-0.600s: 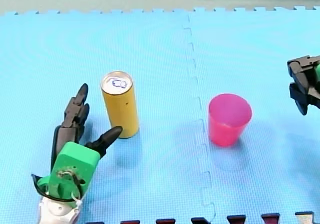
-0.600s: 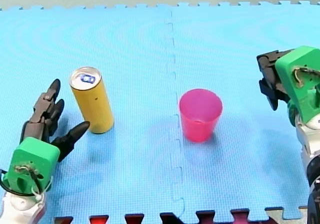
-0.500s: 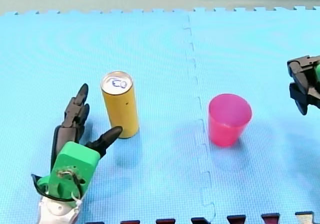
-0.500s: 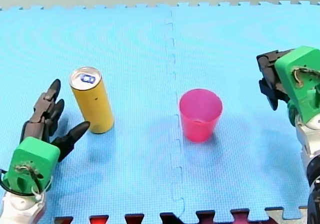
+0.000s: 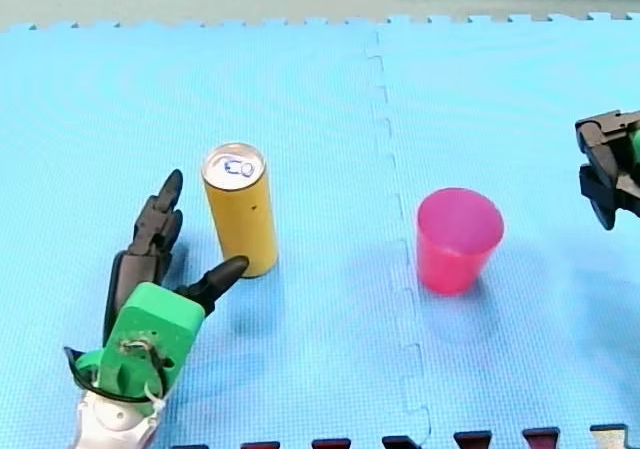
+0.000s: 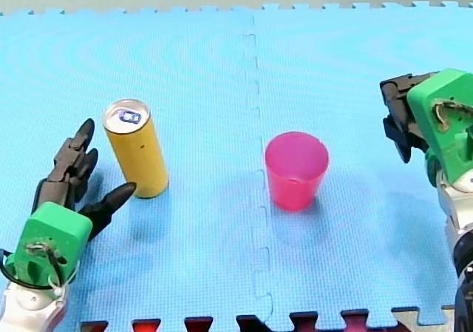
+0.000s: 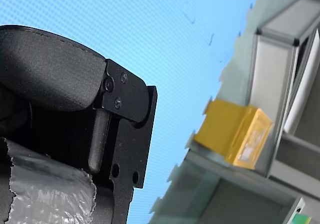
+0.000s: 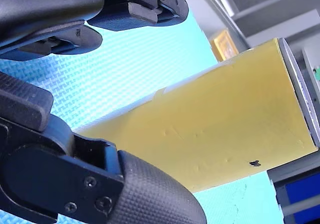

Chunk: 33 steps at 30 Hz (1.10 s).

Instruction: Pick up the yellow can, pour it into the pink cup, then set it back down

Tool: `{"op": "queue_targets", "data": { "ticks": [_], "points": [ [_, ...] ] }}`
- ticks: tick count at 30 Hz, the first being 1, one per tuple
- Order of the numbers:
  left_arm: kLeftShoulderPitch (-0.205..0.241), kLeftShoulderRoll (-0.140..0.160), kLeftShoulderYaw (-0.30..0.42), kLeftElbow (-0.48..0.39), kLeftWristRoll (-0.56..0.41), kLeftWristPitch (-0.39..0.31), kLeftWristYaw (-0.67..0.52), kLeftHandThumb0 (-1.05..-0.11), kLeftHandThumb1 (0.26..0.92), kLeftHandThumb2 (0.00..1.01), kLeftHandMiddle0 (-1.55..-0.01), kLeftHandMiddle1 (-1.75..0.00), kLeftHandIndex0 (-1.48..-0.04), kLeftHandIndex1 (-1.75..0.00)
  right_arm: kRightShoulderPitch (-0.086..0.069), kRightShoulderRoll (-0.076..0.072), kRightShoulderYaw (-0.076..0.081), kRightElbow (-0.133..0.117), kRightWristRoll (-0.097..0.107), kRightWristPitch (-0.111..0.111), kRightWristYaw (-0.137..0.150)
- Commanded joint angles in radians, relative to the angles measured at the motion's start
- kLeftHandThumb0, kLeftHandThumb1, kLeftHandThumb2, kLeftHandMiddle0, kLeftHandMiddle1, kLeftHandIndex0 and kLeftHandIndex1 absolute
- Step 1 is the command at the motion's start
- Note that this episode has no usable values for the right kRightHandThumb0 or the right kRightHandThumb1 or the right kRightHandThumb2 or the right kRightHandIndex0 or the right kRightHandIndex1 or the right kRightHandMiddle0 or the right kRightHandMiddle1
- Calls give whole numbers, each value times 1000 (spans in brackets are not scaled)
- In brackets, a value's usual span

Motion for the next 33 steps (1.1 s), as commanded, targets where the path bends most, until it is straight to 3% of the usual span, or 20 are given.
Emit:
{"op": "queue_targets", "data": {
  "ticks": [1, 13, 24, 33],
  "points": [
    [-5, 6, -1, 3, 0, 4, -3, -1048, 870, 1, -287, 0, -254, 0, 4, -3, -3, 0, 3, -3, 1],
    [-53, -18, 0, 30, 14, 11, 85, -1048, 868, 0, -346, -26, -285, -11, 6, -4, -6, 0, 3, -5, 9],
    [-63, -27, 6, 36, 2, 8, 53, -1028, 856, 1, -346, -9, -285, -1, 10, -8, -10, 0, 7, -1, 9],
    [-97, -33, 6, 59, 1, 25, 46, -1023, 861, 1, -339, -2, -276, 0, 7, -8, -8, 0, 3, 4, -2]
  ]
}}
